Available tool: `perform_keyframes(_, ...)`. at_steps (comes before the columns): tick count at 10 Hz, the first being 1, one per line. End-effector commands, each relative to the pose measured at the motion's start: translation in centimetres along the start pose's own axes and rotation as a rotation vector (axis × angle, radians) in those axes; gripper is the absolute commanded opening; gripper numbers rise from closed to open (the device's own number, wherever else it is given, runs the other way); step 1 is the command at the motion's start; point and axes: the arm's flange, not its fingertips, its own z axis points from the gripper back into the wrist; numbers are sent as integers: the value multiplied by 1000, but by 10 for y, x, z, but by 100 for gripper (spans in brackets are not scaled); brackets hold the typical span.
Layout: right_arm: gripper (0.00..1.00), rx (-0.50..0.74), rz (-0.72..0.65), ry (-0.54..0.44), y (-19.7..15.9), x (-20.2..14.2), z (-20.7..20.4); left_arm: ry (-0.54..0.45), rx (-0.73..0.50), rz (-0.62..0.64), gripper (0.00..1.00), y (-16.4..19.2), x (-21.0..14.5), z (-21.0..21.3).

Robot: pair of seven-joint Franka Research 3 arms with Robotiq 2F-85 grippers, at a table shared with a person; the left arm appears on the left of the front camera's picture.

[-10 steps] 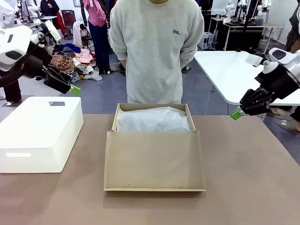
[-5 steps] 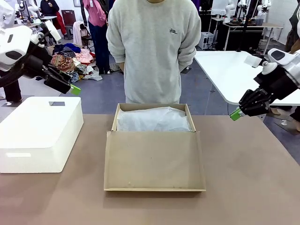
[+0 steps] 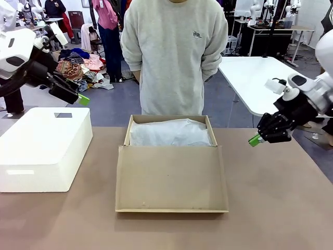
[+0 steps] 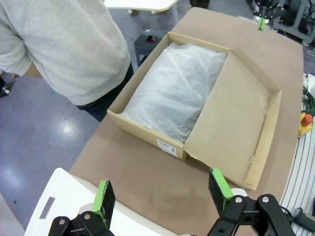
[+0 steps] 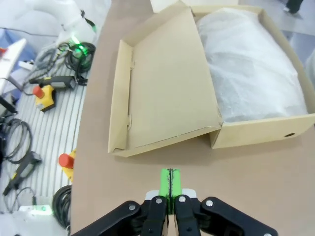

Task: Pack the shoes into the box.
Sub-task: Close the Shoes Box.

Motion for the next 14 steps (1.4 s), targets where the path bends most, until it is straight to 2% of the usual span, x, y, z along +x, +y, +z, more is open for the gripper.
perform_keyframes(1, 0, -25, -6, -39, -8, -18, -19, -15, -13, -7, 100, 0, -2, 0)
perform_keyframes(5, 0, 0, -53, -22, -17, -34, -52, -15, -13, -7, 100, 0, -2, 0)
perform_keyframes(12, 0, 26, -74, 5, -15, -34, -49, -15, -13, -7, 100, 0, -2, 0)
perform_keyframes(14, 0, 3, -54, -50, -18, -40, -65, -15, -13, -7, 100, 0, -2, 0)
